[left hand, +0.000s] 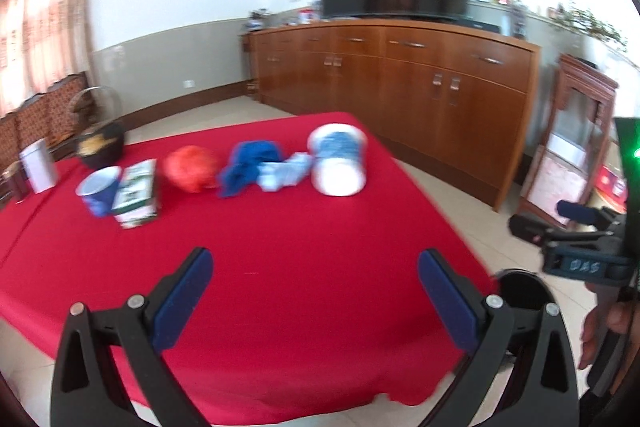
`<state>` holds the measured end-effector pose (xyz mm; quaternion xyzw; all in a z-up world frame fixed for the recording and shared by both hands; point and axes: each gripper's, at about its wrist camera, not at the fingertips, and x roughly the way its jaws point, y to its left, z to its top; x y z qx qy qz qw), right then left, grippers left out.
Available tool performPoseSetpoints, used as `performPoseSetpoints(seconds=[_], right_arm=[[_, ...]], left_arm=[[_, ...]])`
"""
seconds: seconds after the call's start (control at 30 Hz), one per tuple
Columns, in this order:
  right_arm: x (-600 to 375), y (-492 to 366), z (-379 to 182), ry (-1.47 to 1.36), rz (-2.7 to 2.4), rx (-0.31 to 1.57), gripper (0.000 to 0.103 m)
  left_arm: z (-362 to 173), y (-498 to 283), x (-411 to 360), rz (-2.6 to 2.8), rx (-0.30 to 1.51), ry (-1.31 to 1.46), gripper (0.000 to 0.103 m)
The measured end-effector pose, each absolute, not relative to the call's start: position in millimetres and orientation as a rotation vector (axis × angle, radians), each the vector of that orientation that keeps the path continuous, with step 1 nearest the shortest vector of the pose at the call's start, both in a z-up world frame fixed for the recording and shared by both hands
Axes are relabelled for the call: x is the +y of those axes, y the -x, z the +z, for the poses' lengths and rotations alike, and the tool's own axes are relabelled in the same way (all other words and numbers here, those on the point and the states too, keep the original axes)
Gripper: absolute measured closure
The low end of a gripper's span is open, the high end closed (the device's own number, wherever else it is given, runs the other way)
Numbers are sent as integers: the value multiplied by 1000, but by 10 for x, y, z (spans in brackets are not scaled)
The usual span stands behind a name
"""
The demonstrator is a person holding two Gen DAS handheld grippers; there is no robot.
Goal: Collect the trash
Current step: 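Move both grippers back to the table toward the cup and carton, then grasp the blue-white patterned paper cup with the right gripper while the left grasps the green-white milk carton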
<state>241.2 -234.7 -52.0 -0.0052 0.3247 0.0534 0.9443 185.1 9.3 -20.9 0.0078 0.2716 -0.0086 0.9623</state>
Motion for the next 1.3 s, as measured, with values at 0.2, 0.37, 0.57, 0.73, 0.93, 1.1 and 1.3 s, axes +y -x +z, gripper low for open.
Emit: performPoseSetpoints(seconds=[0.2,0.37,0.57,0.73,0.93,1.1,1.3], right_arm=[[-1671,-2613,-411,61,150,639,0],[-1208,-2874,-404,72,154,646,0],[-804,-3269,-453,77,162,663,0],[-619,-3579,-531,83,157,686,0],[-502,-3906,-591,92,148,703,0],[-461,-4128,-674,102,139,735,0],[-451,-4299,-749,109,154,771,11]], left_arm=[[-246,-1897,683,164,546,-15,0],[-309,-2113,1187,245,578,13,1],[-426,-2447,1584,291,610,60,6],[-506,-2650,1714,297,624,71,7],[-514,-2909,1813,306,634,78,8],[-550,-3130,1839,311,652,69,9],[-604,-3384,1857,299,709,80,18]])
